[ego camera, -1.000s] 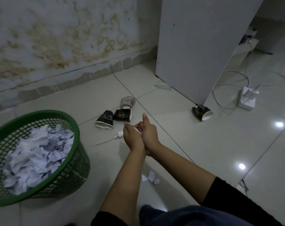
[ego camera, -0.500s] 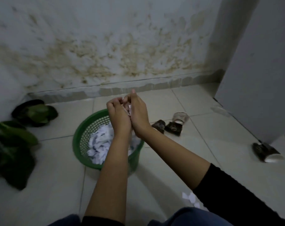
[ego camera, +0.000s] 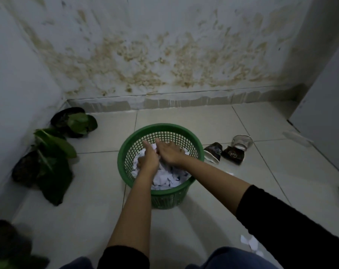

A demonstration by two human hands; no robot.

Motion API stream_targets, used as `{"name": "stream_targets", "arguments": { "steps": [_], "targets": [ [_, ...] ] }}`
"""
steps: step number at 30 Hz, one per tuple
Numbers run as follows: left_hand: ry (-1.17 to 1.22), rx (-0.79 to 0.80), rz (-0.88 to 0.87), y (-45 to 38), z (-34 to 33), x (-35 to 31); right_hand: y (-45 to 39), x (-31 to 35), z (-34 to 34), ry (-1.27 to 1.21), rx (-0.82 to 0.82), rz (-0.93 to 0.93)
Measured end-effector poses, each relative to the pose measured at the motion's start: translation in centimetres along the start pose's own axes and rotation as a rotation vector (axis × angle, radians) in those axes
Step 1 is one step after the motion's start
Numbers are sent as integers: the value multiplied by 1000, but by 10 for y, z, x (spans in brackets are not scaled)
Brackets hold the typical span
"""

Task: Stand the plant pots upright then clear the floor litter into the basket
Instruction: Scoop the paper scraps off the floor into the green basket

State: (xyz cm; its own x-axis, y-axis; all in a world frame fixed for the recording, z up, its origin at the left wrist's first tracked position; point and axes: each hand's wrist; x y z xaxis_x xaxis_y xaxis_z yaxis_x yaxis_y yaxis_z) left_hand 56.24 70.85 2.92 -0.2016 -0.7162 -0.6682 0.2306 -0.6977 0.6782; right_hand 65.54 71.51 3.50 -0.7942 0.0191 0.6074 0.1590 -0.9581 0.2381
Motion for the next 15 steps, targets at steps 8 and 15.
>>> {"name": "stream_targets", "arguments": {
  "steps": [8, 15],
  "targets": [
    [80, 252, 95, 7, -3, -11, -18, -6, -14, -322, 159, -47],
    [-422, -33, -329, 6, 22, -21, 27, 5, 48, -663, -75, 91]
  ]
}}
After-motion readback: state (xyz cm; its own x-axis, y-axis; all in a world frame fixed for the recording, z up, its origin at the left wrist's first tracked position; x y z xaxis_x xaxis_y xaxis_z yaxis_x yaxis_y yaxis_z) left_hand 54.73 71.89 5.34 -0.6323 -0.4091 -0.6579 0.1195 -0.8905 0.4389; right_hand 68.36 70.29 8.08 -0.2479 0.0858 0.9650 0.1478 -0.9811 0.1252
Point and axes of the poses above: each hand's wrist, its own y-axis away from the middle knuckle, its own z-axis out of the back of the hand, x = y × z, and after that the axes turned 11 degrees about z, right-handed
